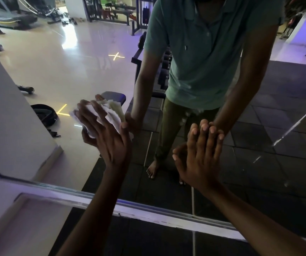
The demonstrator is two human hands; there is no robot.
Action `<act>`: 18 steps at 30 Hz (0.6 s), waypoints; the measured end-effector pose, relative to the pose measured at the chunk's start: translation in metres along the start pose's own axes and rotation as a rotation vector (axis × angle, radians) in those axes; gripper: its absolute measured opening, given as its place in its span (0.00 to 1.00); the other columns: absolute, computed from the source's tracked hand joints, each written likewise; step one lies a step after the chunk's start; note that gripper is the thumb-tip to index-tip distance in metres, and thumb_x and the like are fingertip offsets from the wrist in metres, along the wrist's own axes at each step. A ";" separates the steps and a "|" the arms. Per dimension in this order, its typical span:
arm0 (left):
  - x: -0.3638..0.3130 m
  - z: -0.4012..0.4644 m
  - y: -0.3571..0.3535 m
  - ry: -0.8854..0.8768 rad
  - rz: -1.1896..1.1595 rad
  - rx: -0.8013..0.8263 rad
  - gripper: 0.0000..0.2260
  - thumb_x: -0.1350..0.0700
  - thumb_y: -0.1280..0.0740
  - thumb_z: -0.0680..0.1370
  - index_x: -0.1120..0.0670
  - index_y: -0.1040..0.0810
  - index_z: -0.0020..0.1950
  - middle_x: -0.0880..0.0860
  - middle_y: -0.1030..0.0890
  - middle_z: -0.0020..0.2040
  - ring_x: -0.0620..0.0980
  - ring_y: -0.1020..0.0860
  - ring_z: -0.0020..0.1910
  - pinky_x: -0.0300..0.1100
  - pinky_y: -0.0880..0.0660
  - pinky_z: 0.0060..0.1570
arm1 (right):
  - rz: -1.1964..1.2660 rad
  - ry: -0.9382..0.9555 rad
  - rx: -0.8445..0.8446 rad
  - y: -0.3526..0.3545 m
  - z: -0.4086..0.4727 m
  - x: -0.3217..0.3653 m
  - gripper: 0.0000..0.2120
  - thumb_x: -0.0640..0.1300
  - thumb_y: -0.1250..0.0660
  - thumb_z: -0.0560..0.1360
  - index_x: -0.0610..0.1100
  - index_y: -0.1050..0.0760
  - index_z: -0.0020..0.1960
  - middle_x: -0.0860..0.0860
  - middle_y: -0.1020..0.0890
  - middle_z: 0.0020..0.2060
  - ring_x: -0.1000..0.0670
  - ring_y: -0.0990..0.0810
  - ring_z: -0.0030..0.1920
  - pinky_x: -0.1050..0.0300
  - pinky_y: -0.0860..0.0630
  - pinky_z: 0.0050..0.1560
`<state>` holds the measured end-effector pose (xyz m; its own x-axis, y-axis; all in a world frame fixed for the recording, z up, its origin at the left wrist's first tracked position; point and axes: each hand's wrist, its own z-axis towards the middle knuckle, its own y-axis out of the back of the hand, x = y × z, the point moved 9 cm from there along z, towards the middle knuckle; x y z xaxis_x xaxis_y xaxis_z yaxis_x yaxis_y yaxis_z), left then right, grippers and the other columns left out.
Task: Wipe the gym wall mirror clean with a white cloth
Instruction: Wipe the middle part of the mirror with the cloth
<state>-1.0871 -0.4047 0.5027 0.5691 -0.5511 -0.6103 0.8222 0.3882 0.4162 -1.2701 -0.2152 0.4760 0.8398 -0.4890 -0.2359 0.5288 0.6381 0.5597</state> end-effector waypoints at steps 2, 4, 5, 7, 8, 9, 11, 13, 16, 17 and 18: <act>0.005 -0.002 -0.012 0.076 -0.082 -0.057 0.37 0.36 0.57 0.86 0.62 0.50 0.85 0.70 0.54 0.84 0.68 0.56 0.84 0.64 0.54 0.80 | -0.016 -0.007 -0.004 -0.004 -0.002 0.004 0.47 0.61 0.36 0.81 0.32 0.52 0.84 0.33 0.56 0.84 0.32 0.57 0.84 0.31 0.57 0.82; -0.011 -0.014 -0.023 0.100 -0.169 -0.094 0.36 0.36 0.56 0.87 0.59 0.55 0.86 0.64 0.60 0.85 0.65 0.61 0.84 0.59 0.61 0.82 | -0.025 -0.013 -0.010 -0.009 -0.004 0.006 0.48 0.62 0.36 0.80 0.31 0.54 0.84 0.32 0.57 0.83 0.31 0.58 0.84 0.30 0.57 0.82; -0.033 -0.021 -0.028 0.023 -0.192 -0.064 0.34 0.36 0.56 0.87 0.55 0.57 0.86 0.60 0.63 0.85 0.63 0.63 0.84 0.60 0.64 0.82 | -0.017 -0.019 -0.014 -0.010 -0.004 0.007 0.49 0.62 0.37 0.81 0.31 0.55 0.84 0.32 0.58 0.83 0.31 0.58 0.84 0.30 0.58 0.82; -0.065 -0.041 -0.037 -0.250 -0.150 0.032 0.32 0.36 0.55 0.86 0.48 0.60 0.86 0.55 0.67 0.84 0.60 0.66 0.84 0.63 0.66 0.81 | -0.002 -0.025 -0.015 -0.012 -0.005 0.008 0.49 0.62 0.38 0.81 0.31 0.56 0.84 0.33 0.59 0.83 0.31 0.59 0.84 0.30 0.58 0.82; -0.068 -0.044 -0.036 -0.415 -0.088 0.032 0.32 0.36 0.53 0.86 0.45 0.61 0.86 0.53 0.68 0.84 0.58 0.66 0.84 0.60 0.65 0.81 | -0.001 -0.022 -0.012 -0.012 -0.005 0.007 0.49 0.63 0.38 0.81 0.31 0.56 0.84 0.33 0.59 0.83 0.31 0.60 0.84 0.30 0.59 0.82; -0.059 -0.040 -0.033 -0.539 -0.026 0.014 0.31 0.37 0.51 0.86 0.43 0.59 0.86 0.52 0.67 0.85 0.55 0.65 0.84 0.58 0.63 0.81 | -0.007 -0.015 -0.006 -0.013 -0.005 0.006 0.49 0.63 0.37 0.81 0.31 0.56 0.84 0.33 0.60 0.83 0.31 0.60 0.84 0.30 0.59 0.82; -0.021 -0.018 -0.024 -0.483 0.016 -0.043 0.30 0.39 0.51 0.87 0.46 0.54 0.87 0.57 0.59 0.86 0.54 0.61 0.85 0.59 0.54 0.81 | -0.017 -0.002 -0.001 -0.012 -0.005 0.005 0.50 0.63 0.37 0.81 0.32 0.57 0.84 0.33 0.60 0.83 0.32 0.61 0.84 0.31 0.60 0.82; 0.023 -0.001 -0.019 -0.077 -0.091 -0.135 0.33 0.38 0.55 0.87 0.56 0.50 0.86 0.67 0.52 0.84 0.61 0.57 0.85 0.66 0.50 0.79 | -0.014 -0.001 0.000 -0.012 -0.005 0.006 0.50 0.62 0.37 0.80 0.32 0.57 0.84 0.33 0.60 0.83 0.32 0.60 0.84 0.31 0.60 0.82; -0.013 -0.030 -0.035 0.200 -0.320 -0.111 0.36 0.37 0.55 0.86 0.63 0.52 0.85 0.68 0.56 0.84 0.65 0.60 0.84 0.67 0.57 0.81 | -0.007 -0.005 0.008 -0.013 -0.005 0.008 0.50 0.62 0.35 0.80 0.32 0.55 0.84 0.33 0.58 0.83 0.32 0.59 0.84 0.31 0.58 0.82; -0.042 -0.041 -0.040 0.095 -0.311 -0.048 0.35 0.37 0.55 0.86 0.60 0.55 0.85 0.65 0.60 0.84 0.62 0.63 0.84 0.65 0.60 0.81 | 0.001 0.002 0.013 -0.013 -0.005 0.008 0.51 0.62 0.33 0.79 0.32 0.55 0.84 0.33 0.58 0.83 0.32 0.58 0.84 0.31 0.58 0.82; -0.062 -0.052 -0.044 -0.060 -0.254 0.021 0.34 0.37 0.54 0.87 0.55 0.59 0.85 0.61 0.64 0.84 0.59 0.66 0.83 0.65 0.61 0.81 | 0.013 0.016 0.026 -0.011 -0.005 0.006 0.52 0.62 0.32 0.79 0.32 0.55 0.84 0.34 0.58 0.84 0.32 0.58 0.84 0.32 0.58 0.82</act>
<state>-1.1591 -0.3493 0.4875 0.3437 -0.6717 -0.6563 0.9383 0.2174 0.2689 -1.2699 -0.2222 0.4640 0.8485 -0.4709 -0.2413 0.5148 0.6288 0.5828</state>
